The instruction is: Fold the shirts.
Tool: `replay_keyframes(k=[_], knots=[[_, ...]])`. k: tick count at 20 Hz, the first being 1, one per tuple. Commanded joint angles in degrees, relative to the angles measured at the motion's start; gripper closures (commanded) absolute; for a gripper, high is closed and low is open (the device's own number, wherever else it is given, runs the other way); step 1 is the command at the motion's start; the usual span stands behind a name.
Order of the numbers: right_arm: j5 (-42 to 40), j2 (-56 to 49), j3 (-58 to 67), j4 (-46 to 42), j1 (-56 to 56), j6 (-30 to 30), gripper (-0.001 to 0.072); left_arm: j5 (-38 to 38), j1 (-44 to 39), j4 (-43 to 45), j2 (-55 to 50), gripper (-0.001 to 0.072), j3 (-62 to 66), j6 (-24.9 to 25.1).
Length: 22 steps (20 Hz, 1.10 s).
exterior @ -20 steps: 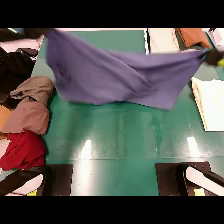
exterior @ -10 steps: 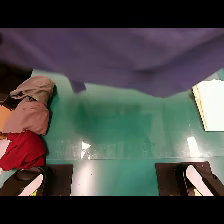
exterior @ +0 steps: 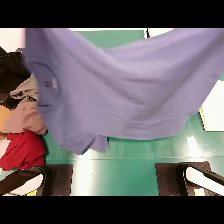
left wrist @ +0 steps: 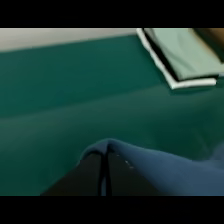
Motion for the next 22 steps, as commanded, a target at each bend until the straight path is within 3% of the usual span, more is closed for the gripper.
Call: replay_keyframes(k=[1,5,6,7,8,11,13,18,22], knots=[[-1.6,-10.7,-7.0,-7.2,4.8,1.1,0.0698,2.8,0.0,0.2,-12.7,0.0686,-7.0,-0.3],[-4.0,-21.9,-6.6,-7.0,6.9,1.2,0.0696,6.3,0.1,0.3,-23.4,0.0683,-7.0,-0.7],[-3.5,-24.0,-4.9,-6.5,6.9,1.2,0.0683,6.1,0.5,0.2,-24.1,0.0613,-7.0,-1.1],[-2.4,-25.8,-2.6,-5.6,6.8,1.2,0.0456,5.8,1.3,0.0,-23.9,0.0301,-7.0,-2.3],[-0.9,-27.0,-0.5,-4.4,6.4,1.3,0.0286,4.4,2.4,-0.1,-23.5,0.0191,-6.8,-3.4],[3.9,-25.8,0.2,1.9,3.9,0.9,0.0312,-9.9,7.2,-0.5,-21.1,0.0190,-6.2,-2.3],[4.4,-21.1,-6.5,5.2,1.9,-0.3,0.0312,-17.5,9.0,-0.4,-18.7,0.0190,-10.0,-1.1],[2.7,-4.5,-30.4,8.3,0.2,-3.1,0.0313,-8.1,9.0,-0.3,-2.1,0.0190,-41.5,-5.1],[-0.7,5.4,-41.8,8.3,0.2,-3.1,0.0313,-6.4,9.0,-1.0,9.3,0.0190,-61.0,-6.4]])
